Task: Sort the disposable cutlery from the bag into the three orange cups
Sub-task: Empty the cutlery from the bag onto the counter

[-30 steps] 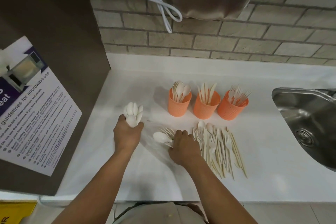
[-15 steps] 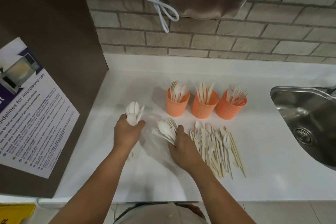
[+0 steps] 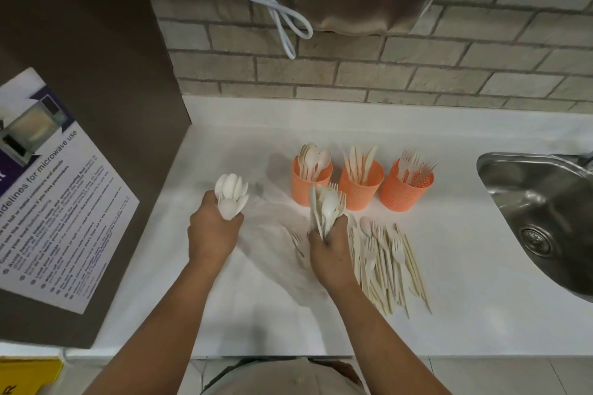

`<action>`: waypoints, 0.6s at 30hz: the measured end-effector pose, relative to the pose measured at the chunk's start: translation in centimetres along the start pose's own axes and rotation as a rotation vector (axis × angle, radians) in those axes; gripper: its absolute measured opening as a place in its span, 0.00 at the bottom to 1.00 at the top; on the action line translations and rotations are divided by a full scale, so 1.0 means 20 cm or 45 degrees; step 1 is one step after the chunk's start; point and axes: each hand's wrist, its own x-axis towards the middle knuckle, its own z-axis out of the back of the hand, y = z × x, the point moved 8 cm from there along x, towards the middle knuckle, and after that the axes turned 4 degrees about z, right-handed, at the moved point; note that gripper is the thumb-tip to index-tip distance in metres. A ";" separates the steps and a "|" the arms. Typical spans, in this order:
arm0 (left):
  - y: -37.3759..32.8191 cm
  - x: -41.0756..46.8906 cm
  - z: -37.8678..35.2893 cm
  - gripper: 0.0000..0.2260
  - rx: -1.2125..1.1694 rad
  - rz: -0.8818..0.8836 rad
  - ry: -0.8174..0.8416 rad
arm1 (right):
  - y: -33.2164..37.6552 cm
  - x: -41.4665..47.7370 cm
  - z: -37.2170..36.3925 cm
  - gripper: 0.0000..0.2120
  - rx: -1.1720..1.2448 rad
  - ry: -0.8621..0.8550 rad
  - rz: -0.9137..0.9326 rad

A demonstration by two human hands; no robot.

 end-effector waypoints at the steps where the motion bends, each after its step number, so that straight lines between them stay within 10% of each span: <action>1: -0.01 0.00 0.00 0.14 0.008 -0.008 -0.004 | -0.01 0.00 0.00 0.10 0.083 0.002 -0.069; 18: -0.46 -0.27 0.03 0.13 -0.404 -0.006 0.165 | 0.15 0.06 0.22 0.13 0.746 0.002 -0.123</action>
